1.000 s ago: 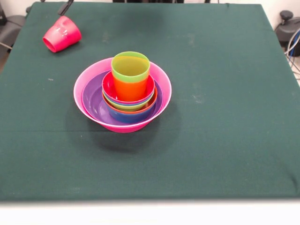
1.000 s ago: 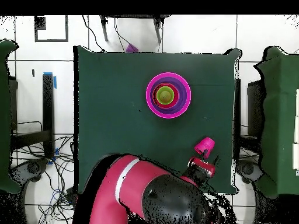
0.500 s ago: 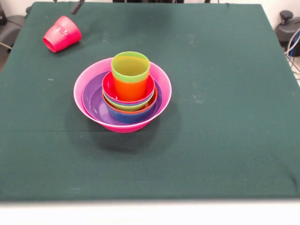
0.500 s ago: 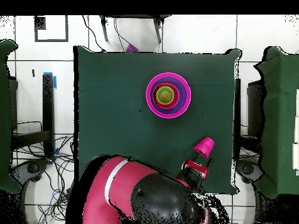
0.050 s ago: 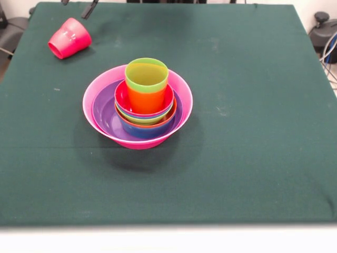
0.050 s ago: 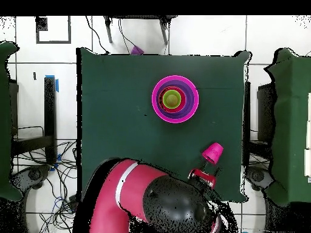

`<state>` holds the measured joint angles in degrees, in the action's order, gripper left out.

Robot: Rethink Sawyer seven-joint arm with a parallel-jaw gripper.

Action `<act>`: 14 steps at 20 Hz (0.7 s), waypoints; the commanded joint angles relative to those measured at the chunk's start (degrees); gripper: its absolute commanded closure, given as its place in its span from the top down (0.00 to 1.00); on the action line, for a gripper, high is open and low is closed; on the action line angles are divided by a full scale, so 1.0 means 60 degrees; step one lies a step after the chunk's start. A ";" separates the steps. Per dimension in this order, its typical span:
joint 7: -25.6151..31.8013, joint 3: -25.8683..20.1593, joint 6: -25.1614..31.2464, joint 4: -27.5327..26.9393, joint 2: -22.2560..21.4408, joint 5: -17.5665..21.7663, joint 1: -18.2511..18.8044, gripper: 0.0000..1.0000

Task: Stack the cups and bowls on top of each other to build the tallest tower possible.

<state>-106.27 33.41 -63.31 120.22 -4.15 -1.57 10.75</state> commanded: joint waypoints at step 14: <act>-0.1164 -0.1427 0.1196 -0.2182 0.0850 -0.0153 0.0504 1.00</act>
<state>-106.27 33.00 -63.31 116.88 -1.27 -1.57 13.35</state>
